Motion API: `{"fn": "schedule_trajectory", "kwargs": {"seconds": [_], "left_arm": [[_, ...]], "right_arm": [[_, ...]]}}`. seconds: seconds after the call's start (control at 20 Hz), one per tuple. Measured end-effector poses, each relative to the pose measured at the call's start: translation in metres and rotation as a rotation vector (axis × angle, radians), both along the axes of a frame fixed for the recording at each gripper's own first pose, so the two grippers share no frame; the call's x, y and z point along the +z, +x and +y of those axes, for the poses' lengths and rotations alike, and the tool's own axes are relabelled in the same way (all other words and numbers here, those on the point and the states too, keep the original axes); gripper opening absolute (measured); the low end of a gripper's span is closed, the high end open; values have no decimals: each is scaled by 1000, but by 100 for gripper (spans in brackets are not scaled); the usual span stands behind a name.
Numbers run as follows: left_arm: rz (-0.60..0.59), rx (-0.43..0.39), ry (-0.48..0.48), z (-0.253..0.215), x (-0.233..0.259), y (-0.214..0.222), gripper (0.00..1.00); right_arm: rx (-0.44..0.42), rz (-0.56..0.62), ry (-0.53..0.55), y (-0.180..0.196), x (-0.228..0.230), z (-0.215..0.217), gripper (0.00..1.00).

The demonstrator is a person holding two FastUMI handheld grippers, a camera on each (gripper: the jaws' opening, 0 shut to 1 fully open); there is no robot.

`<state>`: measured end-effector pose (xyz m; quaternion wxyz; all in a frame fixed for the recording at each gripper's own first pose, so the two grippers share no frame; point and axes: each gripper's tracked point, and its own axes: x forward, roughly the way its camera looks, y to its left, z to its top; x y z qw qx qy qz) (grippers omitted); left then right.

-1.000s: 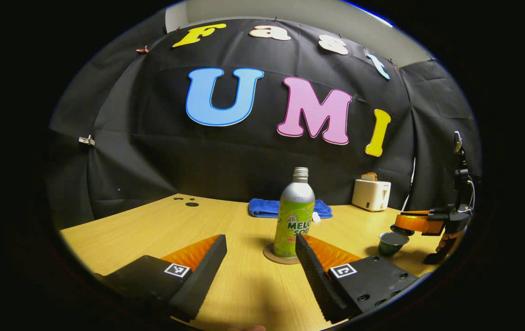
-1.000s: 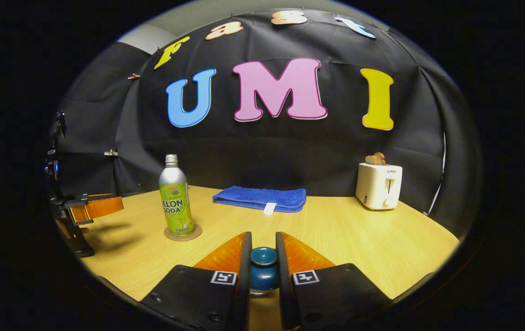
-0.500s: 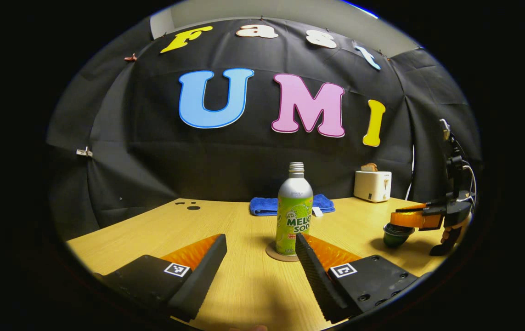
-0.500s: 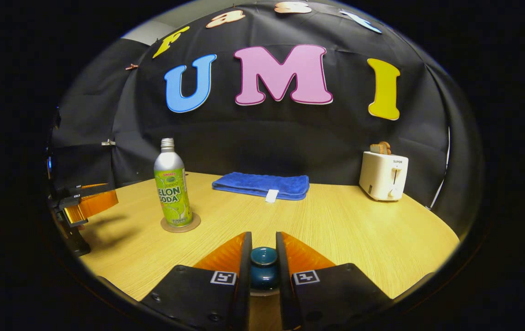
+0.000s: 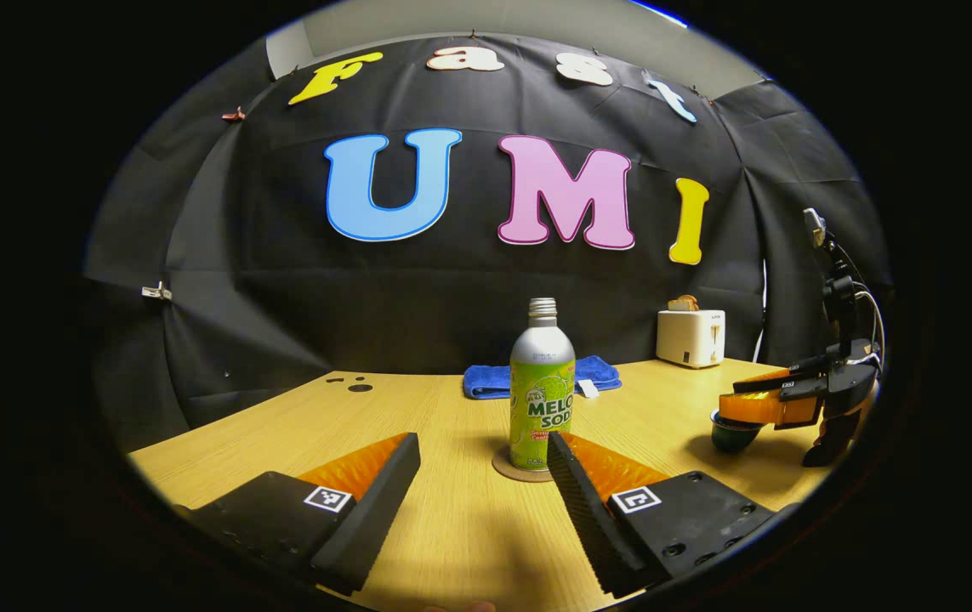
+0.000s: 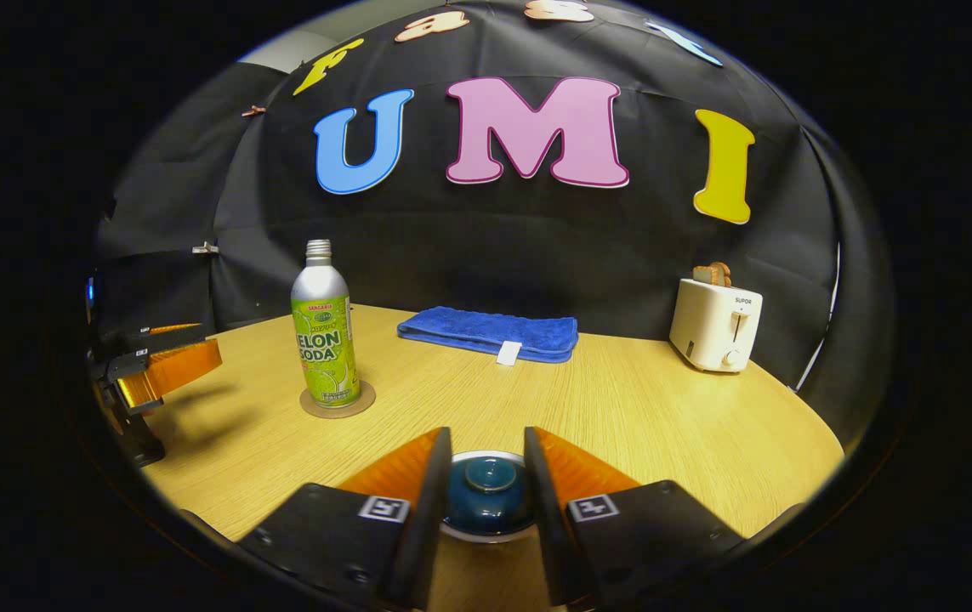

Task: Open the teacup lid with one hand, grasp the water bottle and pour water into the teacup with the other hand; after pouring, place the water bottle on the coaster and then close the teacup lid.

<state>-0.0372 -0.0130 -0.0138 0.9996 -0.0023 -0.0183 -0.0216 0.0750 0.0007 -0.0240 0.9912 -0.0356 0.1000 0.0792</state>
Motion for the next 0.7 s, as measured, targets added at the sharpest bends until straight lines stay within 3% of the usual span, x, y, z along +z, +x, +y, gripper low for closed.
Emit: {"fn": "schedule_trajectory", "kwargs": {"seconds": [0.1,0.2,0.45,0.7], "left_arm": [[-1,6,0,-1,0,-2,95],[-1,6,0,-5,0,-3,95],[0,14,-1,-17,-1,-3,95],[0,20,-1,-37,0,-4,95]], "right_arm": [[-12,-61,9,-6,11,-4,79],[-16,-128,12,-16,21,-5,96],[-39,-226,48,-36,38,-13,97],[-84,-189,80,-41,29,-22,98]]}}
